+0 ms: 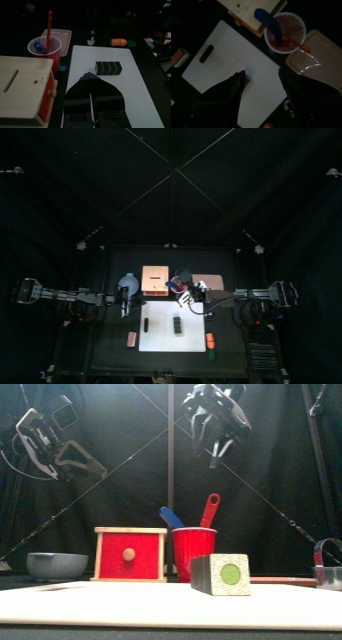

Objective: Place sushi on board then cut the sushi with the knife then place the pieces on the plate
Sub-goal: Pick knife at handle with right hand

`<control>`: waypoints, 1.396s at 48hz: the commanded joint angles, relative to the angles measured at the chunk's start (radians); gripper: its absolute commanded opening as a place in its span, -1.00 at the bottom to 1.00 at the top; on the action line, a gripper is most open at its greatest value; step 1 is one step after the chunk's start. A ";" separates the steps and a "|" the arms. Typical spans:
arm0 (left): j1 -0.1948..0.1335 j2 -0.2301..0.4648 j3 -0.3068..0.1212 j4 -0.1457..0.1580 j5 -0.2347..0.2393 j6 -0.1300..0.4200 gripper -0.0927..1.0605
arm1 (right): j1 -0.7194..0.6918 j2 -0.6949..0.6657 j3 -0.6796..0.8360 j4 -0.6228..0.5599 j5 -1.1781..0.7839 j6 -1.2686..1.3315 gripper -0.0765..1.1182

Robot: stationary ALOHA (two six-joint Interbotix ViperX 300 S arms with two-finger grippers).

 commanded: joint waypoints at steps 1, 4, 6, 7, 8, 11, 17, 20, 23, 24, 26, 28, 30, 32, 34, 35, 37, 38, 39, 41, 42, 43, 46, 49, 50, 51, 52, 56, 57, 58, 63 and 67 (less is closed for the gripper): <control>0.003 -0.002 -0.014 -0.009 -0.003 0.000 -0.88 | -0.072 -0.031 -0.066 0.038 0.035 -0.152 0.60; 0.003 -0.002 -0.014 -0.012 -0.003 0.000 -0.88 | -0.117 -0.017 -0.089 0.074 0.043 -0.290 0.60; 0.003 -0.002 -0.014 -0.012 -0.003 0.000 -0.88 | -0.137 -0.008 -0.098 0.089 0.043 -0.367 0.60; 0.003 -0.002 -0.014 -0.014 -0.003 0.000 -0.88 | -0.144 -0.003 -0.103 0.098 0.043 -0.402 0.60; 0.003 -0.002 -0.014 -0.014 -0.003 0.000 -0.88 | -0.152 0.003 -0.107 0.109 0.043 -0.437 0.60; 0.006 -0.002 -0.014 -0.015 -0.003 -0.002 -0.88 | -0.173 0.023 -0.120 0.146 0.048 -0.538 0.60; 0.006 -0.002 -0.014 -0.032 -0.003 -0.002 -0.88 | -0.209 0.075 -0.144 0.216 0.066 -0.695 0.60; 0.008 -0.002 -0.014 -0.041 -0.003 -0.002 -0.88 | -0.219 0.103 -0.155 0.232 0.083 -0.752 0.60; 0.008 -0.002 -0.014 -0.052 -0.003 -0.002 -0.88 | -0.227 0.138 -0.164 0.235 0.124 -0.815 0.60; 0.008 -0.002 -0.014 -0.055 -0.003 -0.002 -0.88 | -0.227 0.149 -0.167 0.233 0.138 -0.827 0.60; 0.008 -0.002 -0.012 -0.063 -0.003 -0.002 -0.88 | -0.232 0.169 -0.173 0.229 0.169 -0.856 0.60; 0.008 0.000 -0.012 -0.069 -0.003 -0.002 -0.88 | -0.235 0.187 -0.179 0.218 0.195 -0.881 0.60; 0.008 -0.002 -0.011 -0.077 -0.003 -0.002 -0.88 | -0.238 0.206 -0.187 0.207 0.218 -0.899 0.60; 0.008 -0.002 -0.011 -0.080 -0.003 -0.002 -0.88 | -0.238 0.224 -0.196 0.199 0.235 -0.917 0.60; 0.008 -0.002 -0.009 -0.084 -0.003 -0.002 -0.88 | -0.238 0.245 -0.209 0.192 0.252 -0.934 0.60; 0.008 -0.002 -0.009 -0.086 -0.003 -0.002 -0.88 | -0.238 0.255 -0.215 0.190 0.256 -0.942 0.60; 0.008 -0.002 -0.009 -0.091 -0.003 -0.002 -0.88 | -0.238 0.272 -0.225 0.186 0.262 -0.957 0.60; 0.008 -0.002 -0.008 -0.092 -0.003 -0.002 -0.88 | -0.238 0.279 -0.230 0.186 0.265 -0.962 0.60; 0.008 -0.002 -0.008 -0.092 -0.003 -0.002 -0.88 | -0.239 0.285 -0.235 0.184 0.268 -0.968 0.60; 0.008 -0.002 -0.006 -0.095 -0.003 -0.002 -0.88 | -0.239 0.299 -0.242 0.181 0.273 -0.974 0.60; 0.008 -0.002 -0.006 -0.095 -0.003 -0.002 -0.88 | -0.239 0.307 -0.247 0.179 0.275 -0.976 0.60; 0.008 -0.002 -0.005 -0.097 -0.003 -0.002 -0.88 | -0.239 0.313 -0.252 0.178 0.276 -0.977 0.60; 0.008 -0.002 -0.003 -0.098 -0.003 -0.002 -0.88 | -0.242 0.333 -0.262 0.178 0.282 -0.976 0.59; 0.008 -0.002 -0.002 -0.100 -0.003 -0.002 -0.88 | -0.247 0.347 -0.265 0.178 0.287 -0.977 0.59; 0.008 -0.002 -0.002 -0.100 -0.003 -0.002 -0.88 | -0.249 0.351 -0.265 0.179 0.290 -0.977 0.59; 0.008 -0.002 0.000 -0.100 -0.003 -0.002 -0.88 | -0.250 0.356 -0.267 0.181 0.295 -0.979 0.58; 0.008 -0.002 0.000 -0.100 -0.003 -0.002 -0.88 | -0.249 0.359 -0.265 0.181 0.296 -0.979 0.58; 0.008 -0.002 0.005 -0.100 -0.003 -0.002 -0.88 | -0.253 0.368 -0.262 0.179 0.296 -0.979 0.55; 0.008 -0.002 0.005 -0.100 -0.003 -0.002 -0.88 | -0.255 0.368 -0.262 0.179 0.296 -0.979 0.54; 0.008 -0.002 0.006 -0.100 -0.003 -0.002 -0.88 | -0.256 0.368 -0.262 0.178 0.296 -0.979 0.54; 0.008 -0.002 0.009 -0.100 -0.003 -0.002 -0.88 | -0.259 0.370 -0.262 0.183 0.298 -0.979 0.50; 0.008 -0.002 0.012 -0.100 -0.003 -0.002 -0.88 | -0.264 0.379 -0.258 0.186 0.299 -0.979 0.45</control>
